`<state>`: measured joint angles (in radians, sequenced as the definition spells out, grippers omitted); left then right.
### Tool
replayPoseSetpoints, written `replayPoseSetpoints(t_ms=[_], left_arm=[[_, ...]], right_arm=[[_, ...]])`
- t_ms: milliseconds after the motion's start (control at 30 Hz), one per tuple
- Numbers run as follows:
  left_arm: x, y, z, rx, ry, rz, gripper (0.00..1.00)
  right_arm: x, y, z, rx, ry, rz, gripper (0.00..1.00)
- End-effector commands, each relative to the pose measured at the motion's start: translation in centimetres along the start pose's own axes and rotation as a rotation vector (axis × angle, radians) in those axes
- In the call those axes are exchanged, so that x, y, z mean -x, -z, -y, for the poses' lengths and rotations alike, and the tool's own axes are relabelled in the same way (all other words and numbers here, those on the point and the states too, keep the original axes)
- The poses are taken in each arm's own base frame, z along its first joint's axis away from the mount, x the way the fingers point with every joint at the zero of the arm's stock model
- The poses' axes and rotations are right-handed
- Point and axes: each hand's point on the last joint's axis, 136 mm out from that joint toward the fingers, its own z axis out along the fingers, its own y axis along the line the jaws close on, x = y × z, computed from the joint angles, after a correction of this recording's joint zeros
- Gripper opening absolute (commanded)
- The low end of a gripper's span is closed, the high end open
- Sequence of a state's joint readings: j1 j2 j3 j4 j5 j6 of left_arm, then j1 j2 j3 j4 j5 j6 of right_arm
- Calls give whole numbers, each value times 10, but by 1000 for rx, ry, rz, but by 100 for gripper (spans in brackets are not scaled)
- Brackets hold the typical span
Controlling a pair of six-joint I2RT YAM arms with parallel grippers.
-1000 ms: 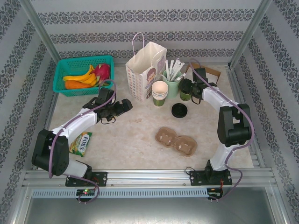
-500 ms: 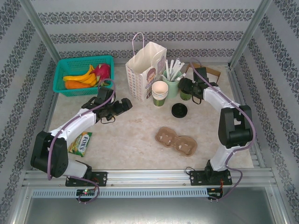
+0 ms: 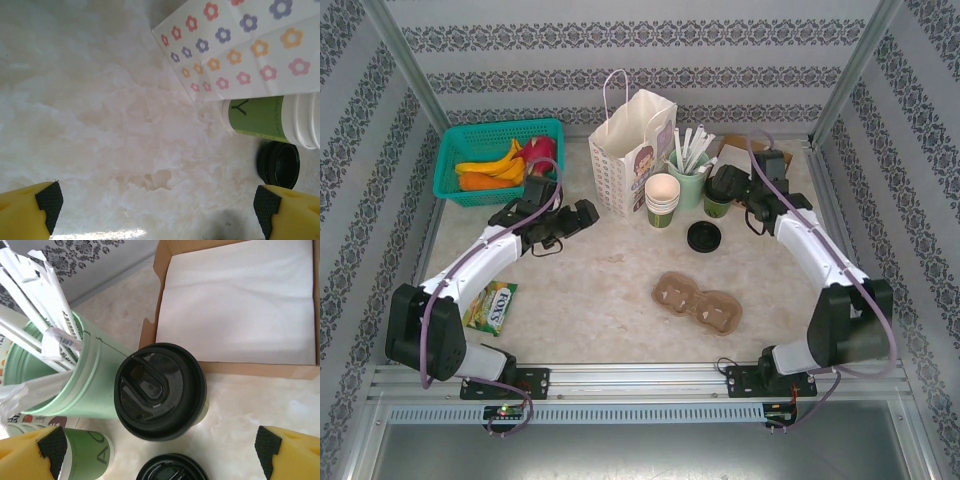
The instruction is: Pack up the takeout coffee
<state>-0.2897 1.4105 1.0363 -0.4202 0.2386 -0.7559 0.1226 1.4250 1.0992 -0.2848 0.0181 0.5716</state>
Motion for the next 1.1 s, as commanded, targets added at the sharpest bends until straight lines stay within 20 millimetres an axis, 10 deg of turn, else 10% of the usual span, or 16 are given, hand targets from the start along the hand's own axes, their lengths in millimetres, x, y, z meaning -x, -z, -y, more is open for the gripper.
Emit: replayPoseSetpoints(t_ms=[0,233,467,667,1067], left_arm=[[11,9,-1,25,-22,19,100],[17,6,16,-30,-39,0,100],[58,44,89,-243,-67,66,100],[94,58,104,-172,89,128,97],[99,23,141,37,168,51,84]], right_arm=[[-13,6,8,-27,26,-22,98],[-33,22,6,28,34,-59,98],[-91,51,23,-5,65,-215,98],[-113,65,21,21,-3,-202,98],[-121,65,15,-7,69,-206,97]])
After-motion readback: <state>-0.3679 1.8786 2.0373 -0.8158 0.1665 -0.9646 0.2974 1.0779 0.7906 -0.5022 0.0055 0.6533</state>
